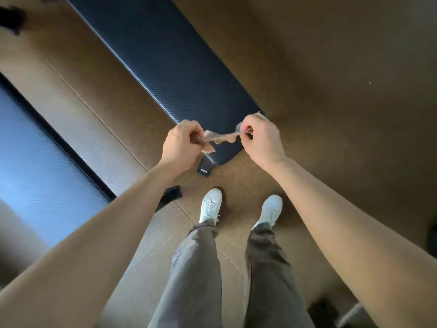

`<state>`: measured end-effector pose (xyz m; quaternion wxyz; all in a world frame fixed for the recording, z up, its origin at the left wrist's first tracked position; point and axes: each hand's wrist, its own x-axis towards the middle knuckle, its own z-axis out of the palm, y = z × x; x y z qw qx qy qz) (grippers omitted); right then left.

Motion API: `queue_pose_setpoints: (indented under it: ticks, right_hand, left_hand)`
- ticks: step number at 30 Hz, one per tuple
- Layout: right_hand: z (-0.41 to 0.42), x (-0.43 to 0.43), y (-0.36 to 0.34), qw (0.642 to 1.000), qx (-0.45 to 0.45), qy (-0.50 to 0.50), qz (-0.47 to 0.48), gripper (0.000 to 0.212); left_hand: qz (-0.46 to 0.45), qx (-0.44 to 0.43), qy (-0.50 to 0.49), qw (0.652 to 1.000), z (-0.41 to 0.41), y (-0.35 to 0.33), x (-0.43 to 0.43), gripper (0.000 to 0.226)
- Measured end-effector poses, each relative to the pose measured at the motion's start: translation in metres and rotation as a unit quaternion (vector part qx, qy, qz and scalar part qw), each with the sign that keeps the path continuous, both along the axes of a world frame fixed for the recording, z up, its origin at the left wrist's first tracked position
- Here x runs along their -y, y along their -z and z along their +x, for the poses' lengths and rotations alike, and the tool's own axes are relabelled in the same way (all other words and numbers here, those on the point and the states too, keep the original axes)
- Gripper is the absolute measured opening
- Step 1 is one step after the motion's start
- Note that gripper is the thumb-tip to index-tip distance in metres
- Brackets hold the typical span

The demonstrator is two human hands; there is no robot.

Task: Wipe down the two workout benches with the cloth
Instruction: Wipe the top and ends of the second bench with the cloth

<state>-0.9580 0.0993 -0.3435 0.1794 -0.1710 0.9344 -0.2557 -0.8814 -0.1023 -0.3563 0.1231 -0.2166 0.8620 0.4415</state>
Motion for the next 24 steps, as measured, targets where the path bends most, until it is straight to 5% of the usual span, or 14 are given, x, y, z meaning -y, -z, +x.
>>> queue_pose_setpoints:
  ticks: [4,10,13,16,20,24]
  right_hand:
    - [-0.002,0.001,0.049,0.999,-0.037,-0.039,-0.001,0.011]
    - [0.019,-0.027,0.144,0.973,0.121,-0.128,0.151,0.039]
    - [0.025,-0.026,0.164,0.985,0.047,-0.134,0.098,0.028]
    - [0.016,-0.012,0.185,0.98,-0.016,-0.201,0.004,0.045]
    - [-0.01,0.005,0.213,0.934,-0.058,-0.345,0.075,0.062]
    - [-0.025,-0.005,0.224,0.916,-0.092,-0.374,0.115,0.062]
  left_hand:
    - [-0.016,-0.003,-0.025,1.0,0.009,0.047,-0.005,0.036]
    - [-0.04,0.246,0.119,0.961,0.043,0.134,-0.04,0.041]
    - [-0.127,0.113,0.006,0.985,0.046,0.144,-0.051,0.024]
    - [-0.246,-0.004,0.006,0.969,0.034,0.166,-0.06,0.038]
    - [-0.286,0.024,0.087,0.954,0.013,0.198,-0.073,0.058]
    - [-0.307,0.092,0.062,0.945,0.008,0.214,-0.088,0.066]
